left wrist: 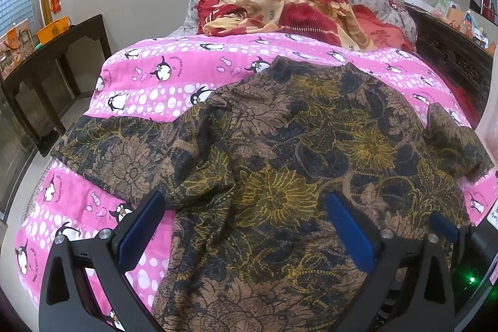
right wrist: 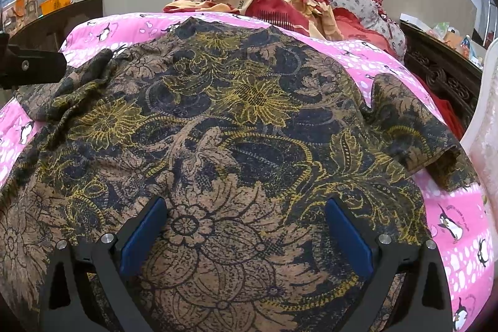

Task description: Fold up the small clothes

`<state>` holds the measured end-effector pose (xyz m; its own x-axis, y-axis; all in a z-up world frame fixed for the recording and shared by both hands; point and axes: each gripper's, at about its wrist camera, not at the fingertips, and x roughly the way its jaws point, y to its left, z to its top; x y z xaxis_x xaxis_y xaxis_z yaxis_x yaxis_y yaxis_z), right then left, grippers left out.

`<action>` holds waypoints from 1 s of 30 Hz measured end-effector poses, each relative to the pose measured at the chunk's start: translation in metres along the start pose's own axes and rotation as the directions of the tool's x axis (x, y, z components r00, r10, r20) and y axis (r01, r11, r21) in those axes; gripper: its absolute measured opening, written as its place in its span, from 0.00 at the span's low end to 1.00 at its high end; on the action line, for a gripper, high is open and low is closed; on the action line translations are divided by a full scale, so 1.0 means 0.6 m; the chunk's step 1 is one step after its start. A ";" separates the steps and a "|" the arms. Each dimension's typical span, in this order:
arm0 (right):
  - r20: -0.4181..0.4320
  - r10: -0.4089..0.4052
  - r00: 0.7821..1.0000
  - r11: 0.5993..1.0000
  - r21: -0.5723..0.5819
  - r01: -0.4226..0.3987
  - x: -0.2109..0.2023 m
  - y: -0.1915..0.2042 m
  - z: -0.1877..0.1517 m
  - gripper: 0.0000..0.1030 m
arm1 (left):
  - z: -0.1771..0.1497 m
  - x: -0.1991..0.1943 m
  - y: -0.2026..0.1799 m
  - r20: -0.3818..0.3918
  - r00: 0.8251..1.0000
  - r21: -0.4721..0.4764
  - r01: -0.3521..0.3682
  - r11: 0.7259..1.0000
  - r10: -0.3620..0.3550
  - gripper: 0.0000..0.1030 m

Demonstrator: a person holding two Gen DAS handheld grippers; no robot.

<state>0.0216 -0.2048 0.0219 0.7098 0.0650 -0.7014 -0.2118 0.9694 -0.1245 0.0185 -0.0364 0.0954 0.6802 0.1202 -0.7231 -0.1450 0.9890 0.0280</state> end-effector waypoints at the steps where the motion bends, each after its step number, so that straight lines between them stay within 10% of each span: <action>1: -0.001 0.002 1.000 1.000 0.000 -0.002 0.000 0.001 0.000 1.00 | -0.001 0.001 0.000 -0.001 1.000 0.000 0.001 1.000 -0.001 1.00; 30: -0.006 0.004 1.000 1.000 0.001 -0.004 0.004 0.003 -0.001 1.00 | -0.002 0.007 -0.003 -0.013 1.000 -0.002 0.001 1.000 -0.001 1.00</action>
<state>0.0226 -0.2030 0.0196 0.7046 0.0673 -0.7064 -0.2137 0.9694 -0.1208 0.0210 -0.0375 0.0914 0.6709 0.1178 -0.7321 -0.1453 0.9890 0.0260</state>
